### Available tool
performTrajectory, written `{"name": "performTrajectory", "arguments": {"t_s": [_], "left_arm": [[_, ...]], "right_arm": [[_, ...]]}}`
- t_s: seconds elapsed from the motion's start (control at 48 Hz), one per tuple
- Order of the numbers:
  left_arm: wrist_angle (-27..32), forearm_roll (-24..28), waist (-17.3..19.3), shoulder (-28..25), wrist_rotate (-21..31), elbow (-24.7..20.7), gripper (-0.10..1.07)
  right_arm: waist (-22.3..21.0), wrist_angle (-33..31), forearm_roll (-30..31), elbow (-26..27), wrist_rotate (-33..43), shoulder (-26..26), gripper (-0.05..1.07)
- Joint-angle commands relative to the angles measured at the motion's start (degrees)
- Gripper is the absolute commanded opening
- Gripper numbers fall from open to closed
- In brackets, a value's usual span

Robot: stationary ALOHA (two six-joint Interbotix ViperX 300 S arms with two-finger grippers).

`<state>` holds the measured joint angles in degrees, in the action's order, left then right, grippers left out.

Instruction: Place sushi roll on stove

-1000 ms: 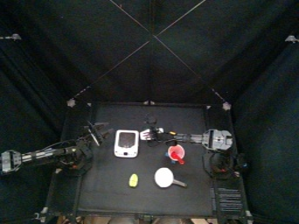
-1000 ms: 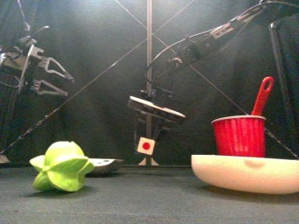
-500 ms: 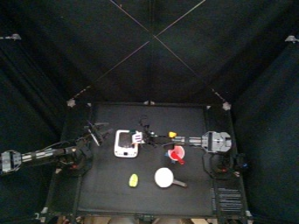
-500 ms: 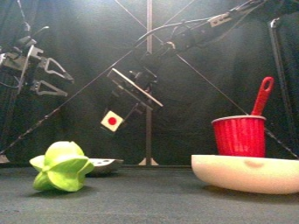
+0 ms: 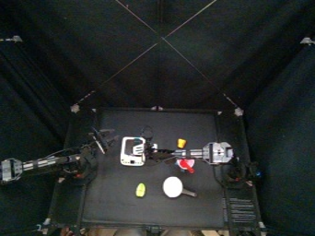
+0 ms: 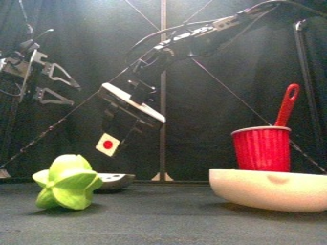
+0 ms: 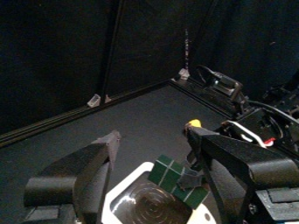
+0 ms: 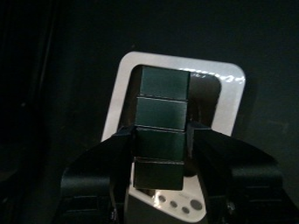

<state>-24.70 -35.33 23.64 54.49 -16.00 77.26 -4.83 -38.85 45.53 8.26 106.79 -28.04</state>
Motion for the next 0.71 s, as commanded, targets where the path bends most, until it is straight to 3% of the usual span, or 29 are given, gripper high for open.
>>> {"name": "performTrajectory", "arguments": {"t_s": [0.0, 0.417, 0.688], "left_arm": [[-0.18, 0.26, 0.09, -0.18, -0.09, -0.79, 0.96], [-0.18, 0.18, -0.09, -0.18, 0.00, -0.97, 0.96], [-0.18, 0.18, -0.18, -0.18, -0.09, -0.70, 0.96]], "right_arm": [[0.79, -4.48, 1.85, 4.31, 0.09, -0.09, 0.66], [0.70, -3.96, -0.26, 5.98, 0.79, -3.78, 0.66], [0.62, -8.53, -3.52, 6.50, 0.70, -4.22, 0.68]]}}
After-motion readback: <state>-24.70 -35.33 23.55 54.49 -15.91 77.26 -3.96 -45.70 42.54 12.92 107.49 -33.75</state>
